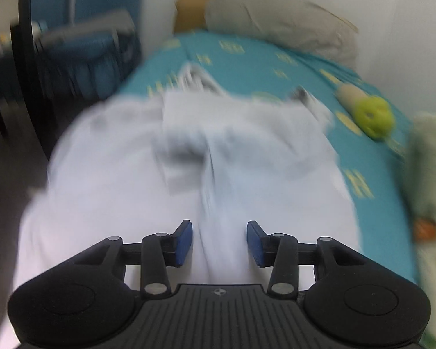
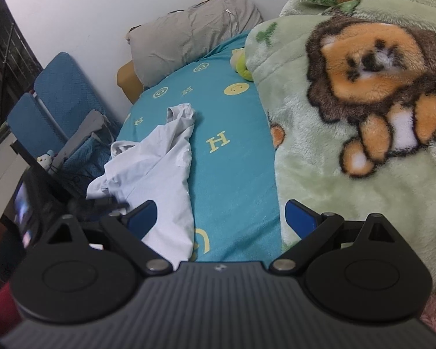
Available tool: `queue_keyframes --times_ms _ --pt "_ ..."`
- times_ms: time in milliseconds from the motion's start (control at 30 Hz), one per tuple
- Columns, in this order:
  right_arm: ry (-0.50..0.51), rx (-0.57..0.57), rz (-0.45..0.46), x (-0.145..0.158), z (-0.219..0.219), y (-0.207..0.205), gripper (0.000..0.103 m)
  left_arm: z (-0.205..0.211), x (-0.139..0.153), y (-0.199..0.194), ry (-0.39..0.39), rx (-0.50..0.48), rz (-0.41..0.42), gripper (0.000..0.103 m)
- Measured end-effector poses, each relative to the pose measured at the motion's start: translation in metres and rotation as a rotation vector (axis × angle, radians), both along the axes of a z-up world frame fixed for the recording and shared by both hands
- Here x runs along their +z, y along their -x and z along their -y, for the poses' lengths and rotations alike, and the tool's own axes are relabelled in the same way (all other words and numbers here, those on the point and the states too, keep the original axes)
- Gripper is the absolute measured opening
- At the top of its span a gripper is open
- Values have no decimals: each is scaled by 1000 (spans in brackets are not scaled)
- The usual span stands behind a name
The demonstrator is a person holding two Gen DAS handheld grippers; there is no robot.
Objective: Fold clothes
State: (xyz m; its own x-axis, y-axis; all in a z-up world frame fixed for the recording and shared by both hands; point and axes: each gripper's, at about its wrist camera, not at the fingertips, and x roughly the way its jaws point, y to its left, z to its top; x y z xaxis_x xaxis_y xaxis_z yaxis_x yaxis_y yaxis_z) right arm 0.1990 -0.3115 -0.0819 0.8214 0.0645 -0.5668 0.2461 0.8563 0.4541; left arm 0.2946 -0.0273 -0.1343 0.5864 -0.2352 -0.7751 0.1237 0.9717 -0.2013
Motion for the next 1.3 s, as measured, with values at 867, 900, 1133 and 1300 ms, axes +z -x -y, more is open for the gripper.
queue_keyframes --times_ms 867,900,1133,1300 --pt "96 72 -6 20 -25 54 97 -56 25 223 305 -205 -520 10" --pt "97 71 -7 19 -25 54 97 -62 24 222 300 -200 -537 10" --pt "104 87 -5 19 -29 51 97 -68 9 232 21 -153 -544 17" --pt "126 110 11 22 -35 53 97 -61 36 238 -80 -174 -375 50"
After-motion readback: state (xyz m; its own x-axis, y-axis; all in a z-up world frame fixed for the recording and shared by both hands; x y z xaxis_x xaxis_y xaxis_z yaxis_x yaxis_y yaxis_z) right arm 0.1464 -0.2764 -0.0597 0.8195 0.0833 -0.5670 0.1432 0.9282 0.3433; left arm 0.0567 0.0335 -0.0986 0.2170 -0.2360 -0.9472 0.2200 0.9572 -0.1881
